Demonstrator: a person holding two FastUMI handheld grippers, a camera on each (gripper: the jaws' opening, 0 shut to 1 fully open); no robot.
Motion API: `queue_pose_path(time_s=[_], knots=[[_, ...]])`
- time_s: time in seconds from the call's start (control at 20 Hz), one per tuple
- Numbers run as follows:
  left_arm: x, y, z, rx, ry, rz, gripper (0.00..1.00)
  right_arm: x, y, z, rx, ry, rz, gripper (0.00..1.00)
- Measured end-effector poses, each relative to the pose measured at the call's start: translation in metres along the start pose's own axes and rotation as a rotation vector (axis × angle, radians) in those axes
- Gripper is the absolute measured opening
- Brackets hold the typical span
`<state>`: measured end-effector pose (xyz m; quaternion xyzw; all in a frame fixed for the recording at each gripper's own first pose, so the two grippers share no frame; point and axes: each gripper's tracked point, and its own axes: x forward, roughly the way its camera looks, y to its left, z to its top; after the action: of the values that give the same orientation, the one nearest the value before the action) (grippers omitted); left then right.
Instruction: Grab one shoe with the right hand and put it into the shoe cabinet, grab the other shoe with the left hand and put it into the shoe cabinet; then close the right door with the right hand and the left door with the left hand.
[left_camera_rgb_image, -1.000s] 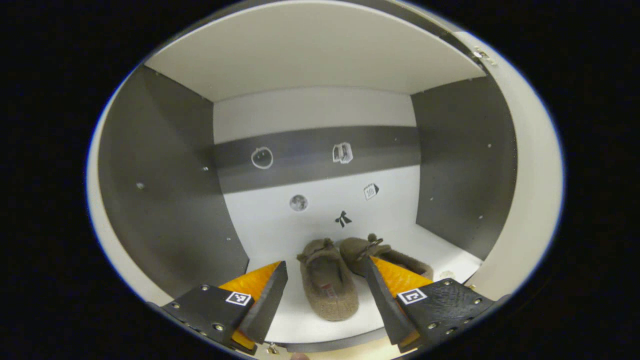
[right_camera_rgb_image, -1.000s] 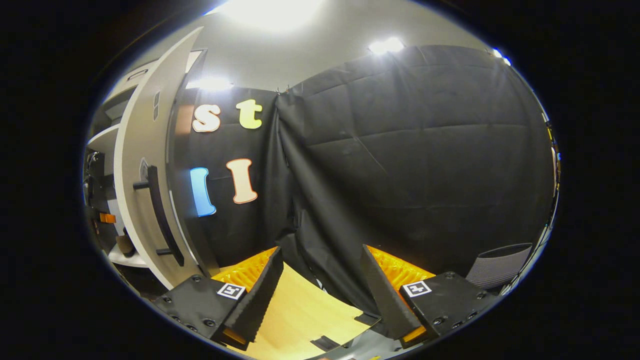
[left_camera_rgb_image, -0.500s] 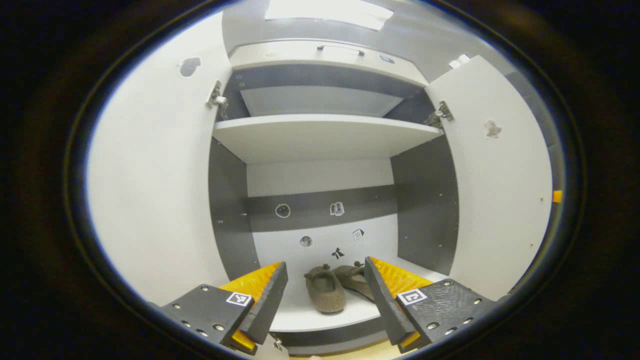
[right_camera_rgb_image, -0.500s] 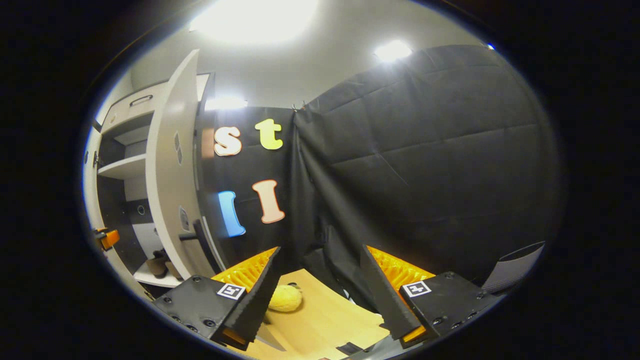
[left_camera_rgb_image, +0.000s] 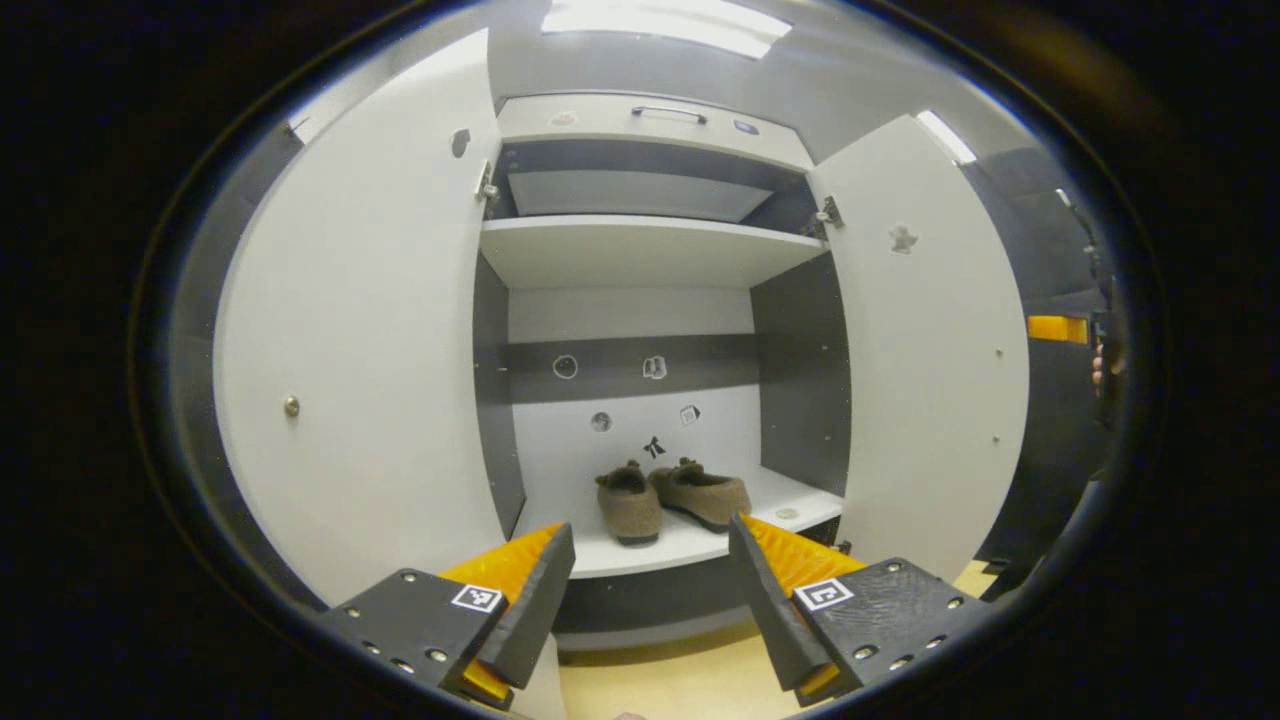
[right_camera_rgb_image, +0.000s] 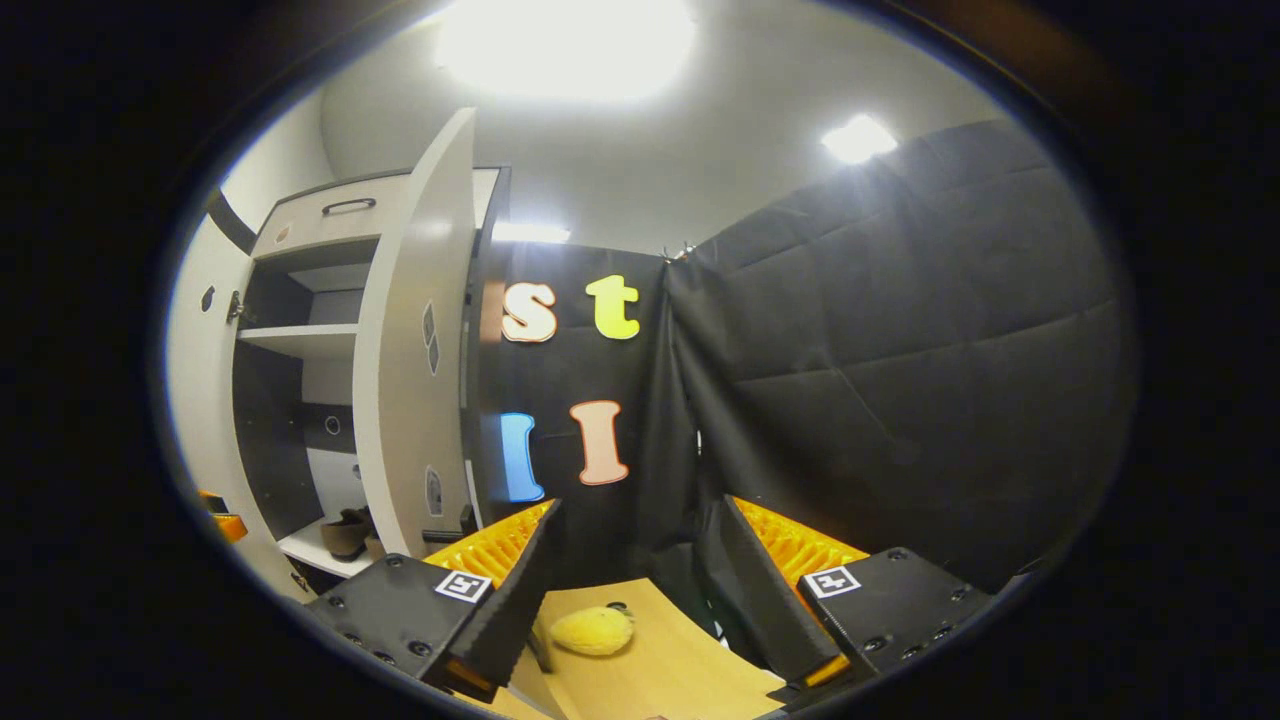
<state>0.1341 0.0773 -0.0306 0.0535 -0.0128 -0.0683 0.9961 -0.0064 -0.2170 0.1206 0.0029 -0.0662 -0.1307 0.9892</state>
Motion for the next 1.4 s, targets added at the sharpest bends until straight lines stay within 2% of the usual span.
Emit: queue_pose_path(time_s=[0.1, 0.15, 0.2, 0.25, 0.3, 0.35, 0.45, 0.5, 0.55, 0.6, 0.65, 0.7, 0.75, 0.8, 0.85, 1.15, 1.2, 1.25, 1.35, 1.4], knots=[[-0.009, -0.003, -0.004, 0.003, 0.026, 0.029, 0.96, 0.018, 0.004, -0.017, -0.027, 0.04, 0.054, 0.98], [-0.012, -0.007, -0.006, -0.022, 0.041, 0.042, 0.96, 0.026, 0.011, -0.022, -0.027, 0.055, 0.094, 0.92], [-0.016, -0.012, -0.006, -0.049, 0.049, 0.059, 0.96, 0.034, 0.02, -0.027, -0.022, 0.067, 0.137, 0.92], [-0.022, -0.016, -0.006, -0.069, 0.056, 0.08, 0.96, 0.041, 0.026, -0.03, -0.021, 0.077, 0.17, 0.98], [-0.027, -0.017, -0.005, -0.076, 0.064, 0.109, 0.96, 0.05, 0.022, -0.031, -0.029, 0.078, 0.183, 0.98], [-0.034, -0.018, -0.006, -0.075, 0.072, 0.14, 0.89, 0.053, 0.022, -0.032, -0.034, 0.08, 0.196, 0.97], [-0.051, -0.019, -0.009, -0.08, 0.091, 0.195, 0.89, 0.057, 0.031, -0.031, -0.036, 0.081, 0.251, 0.92], [-0.059, -0.018, -0.01, -0.09, 0.102, 0.22, 0.89, 0.057, 0.035, -0.032, -0.041, 0.084, 0.273, 0.96], [-0.067, -0.016, -0.012, -0.098, 0.111, 0.245, 0.89, 0.056, 0.039, -0.032, -0.044, 0.087, 0.287, 0.96], [-0.073, -0.012, -0.013, -0.103, 0.116, 0.271, 0.89, 0.054, 0.042, -0.032, -0.039, 0.085, 0.298, 0.91], [-0.08, -0.007, -0.013, -0.106, 0.121, 0.296, 0.89, 0.051, 0.05, -0.032, -0.03, 0.089, 0.314, 0.96], [-0.087, -0.001, -0.013, -0.108, 0.125, 0.319, 0.89, 0.048, 0.063, -0.034, -0.02, 0.093, 0.34, 0.91], [-0.093, 0.004, -0.013, -0.111, 0.126, 0.337, 0.89, 0.044, 0.079, -0.035, -0.012, 0.097, 0.373, 0.96], [-0.099, 0.01, -0.013, -0.111, 0.123, 0.354, 0.89, 0.041, 0.095, -0.036, -0.004, 0.1, 0.405, 0.92], [-0.104, 0.017, -0.012, -0.108, 0.122, 0.37, 0.89, 0.038, 0.109, -0.036, 0.004, 0.097, 0.424, 0.96], [-0.139, 0.055, -0.011, -0.094, 0.11, 0.433, 0.89, 0.032, 0.194, -0.039, 0.015, 0.085, 0.526, 0.96], [-0.146, 0.063, -0.011, -0.092, 0.106, 0.443, 0.89, 0.034, 0.208, -0.04, 0.015, 0.087, 0.539, 0.92], [-0.153, 0.071, -0.011, -0.088, 0.103, 0.457, 0.89, 0.032, 0.215, -0.04, 0.017, 0.086, 0.542, 0.96], [-0.169, 0.087, -0.012, -0.083, 0.094, 0.487, 0.89, 0.027, 0.231, -0.038, 0.042, 0.077, 0.545, 0.92], [-0.177, 0.096, -0.014, -0.084, 0.088, 0.501, 0.89, 0.026, 0.228, -0.034, 0.042, 0.059, 0.528, 0.96]])
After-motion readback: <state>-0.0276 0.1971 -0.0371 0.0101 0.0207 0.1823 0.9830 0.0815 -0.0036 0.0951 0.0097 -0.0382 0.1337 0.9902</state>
